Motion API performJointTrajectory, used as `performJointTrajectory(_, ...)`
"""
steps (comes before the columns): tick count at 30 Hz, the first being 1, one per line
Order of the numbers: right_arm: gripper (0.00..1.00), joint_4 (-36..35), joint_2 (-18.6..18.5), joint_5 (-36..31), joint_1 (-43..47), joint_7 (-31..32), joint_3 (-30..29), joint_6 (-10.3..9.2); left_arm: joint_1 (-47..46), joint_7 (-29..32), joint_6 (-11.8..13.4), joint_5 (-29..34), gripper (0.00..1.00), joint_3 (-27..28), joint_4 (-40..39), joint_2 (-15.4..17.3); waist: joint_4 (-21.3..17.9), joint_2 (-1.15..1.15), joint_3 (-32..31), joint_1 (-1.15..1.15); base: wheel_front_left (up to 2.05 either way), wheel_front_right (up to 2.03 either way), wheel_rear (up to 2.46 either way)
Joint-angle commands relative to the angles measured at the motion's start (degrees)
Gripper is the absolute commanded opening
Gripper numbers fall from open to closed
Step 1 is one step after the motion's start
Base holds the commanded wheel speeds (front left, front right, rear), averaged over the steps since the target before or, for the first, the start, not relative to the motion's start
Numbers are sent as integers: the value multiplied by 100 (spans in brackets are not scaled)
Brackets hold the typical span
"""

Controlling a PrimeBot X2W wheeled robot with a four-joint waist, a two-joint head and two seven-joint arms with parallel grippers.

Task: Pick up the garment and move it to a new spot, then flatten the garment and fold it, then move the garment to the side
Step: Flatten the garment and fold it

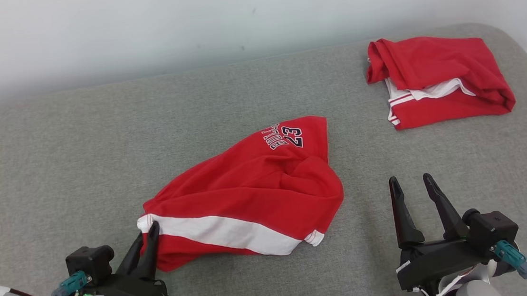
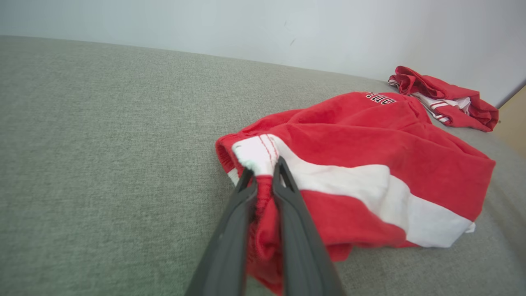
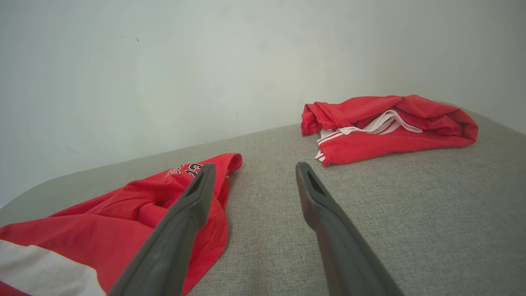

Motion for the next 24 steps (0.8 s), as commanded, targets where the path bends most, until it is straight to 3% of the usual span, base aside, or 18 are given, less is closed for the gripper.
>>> performJointTrajectory(1, 100, -16, 0, -32, 50, -3, 2, -4, 16, -50, 13, 12, 0, -13, -23, 12, 45, -1, -18, 0, 0, 0, 0)
performJointTrajectory(11, 100, -27, -1, -20, 109, -3, -28, -4, 275, -177, 161, 144, 0, -50, -690, 75, 414, -1, -65, 0, 0, 0, 0)
performJointTrajectory(15, 100, -34, -2, -29, 81, -3, -77, -4, 1091, -271, 353, 219, 0, -98, -1527, 105, 702, -1, 20, 0, 0, 0, 0)
performJointTrajectory(19, 100, 1, -1, -59, 55, -3, -76, -4, 1404, -316, 351, 267, 0, -64, -1546, 32, 808, -1, 45, 0, 0, 0, 0)
performJointTrajectory(21, 100, 16, -1, -73, 53, -3, -75, -4, 1459, -331, 317, 309, 19, -57, -1461, -23, 852, -1, 40, 0, 0, 0, 0)
performJointTrajectory(23, 100, 32, -1, -84, 50, -3, -72, -4, 1472, -331, 315, 293, 24, -26, -1424, -75, 870, -1, 34, 0, 0, 0, 0)
performJointTrajectory(24, 100, 43, -1, -93, 49, -3, -75, -4, 1473, -332, 286, 299, 37, 14, -1390, -115, 886, -1, 26, 0, 0, 0, 0)
